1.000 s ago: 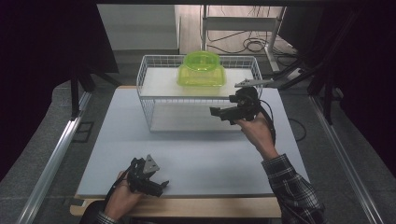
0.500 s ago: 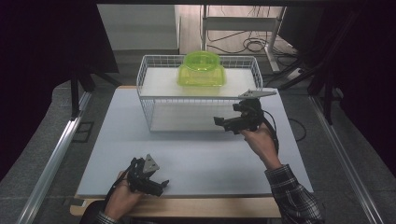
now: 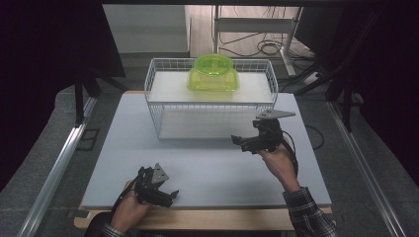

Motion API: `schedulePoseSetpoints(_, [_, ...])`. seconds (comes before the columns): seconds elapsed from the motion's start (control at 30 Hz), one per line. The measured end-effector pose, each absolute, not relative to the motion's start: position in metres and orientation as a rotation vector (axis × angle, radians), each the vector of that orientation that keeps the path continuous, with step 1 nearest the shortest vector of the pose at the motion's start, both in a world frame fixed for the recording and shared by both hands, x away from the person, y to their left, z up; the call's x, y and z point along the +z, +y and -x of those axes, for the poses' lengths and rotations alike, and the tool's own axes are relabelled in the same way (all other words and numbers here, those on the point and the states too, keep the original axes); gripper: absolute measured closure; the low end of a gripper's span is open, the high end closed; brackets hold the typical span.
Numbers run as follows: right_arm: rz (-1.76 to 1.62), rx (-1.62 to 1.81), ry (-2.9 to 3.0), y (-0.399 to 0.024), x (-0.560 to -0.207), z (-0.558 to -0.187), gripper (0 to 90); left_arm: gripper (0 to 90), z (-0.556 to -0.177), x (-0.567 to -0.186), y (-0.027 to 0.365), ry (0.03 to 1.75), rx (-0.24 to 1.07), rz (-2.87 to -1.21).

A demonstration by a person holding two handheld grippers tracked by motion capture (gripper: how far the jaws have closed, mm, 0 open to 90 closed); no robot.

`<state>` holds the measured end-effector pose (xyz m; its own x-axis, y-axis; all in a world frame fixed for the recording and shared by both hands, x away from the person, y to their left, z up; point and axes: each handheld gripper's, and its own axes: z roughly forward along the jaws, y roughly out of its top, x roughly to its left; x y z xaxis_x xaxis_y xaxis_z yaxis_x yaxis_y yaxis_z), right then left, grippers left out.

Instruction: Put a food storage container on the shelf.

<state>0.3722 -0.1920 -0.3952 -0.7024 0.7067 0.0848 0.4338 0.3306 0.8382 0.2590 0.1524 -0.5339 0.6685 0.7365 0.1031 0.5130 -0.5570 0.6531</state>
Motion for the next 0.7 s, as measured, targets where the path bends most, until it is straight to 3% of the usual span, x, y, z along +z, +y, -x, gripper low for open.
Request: schedulePoseSetpoints(0.7, [-1.092,1.226,2.276,-0.224,-0.427,-0.345,0.0,1.9,-0.258,-0.534,0.152,0.943,0.496,-2.295])
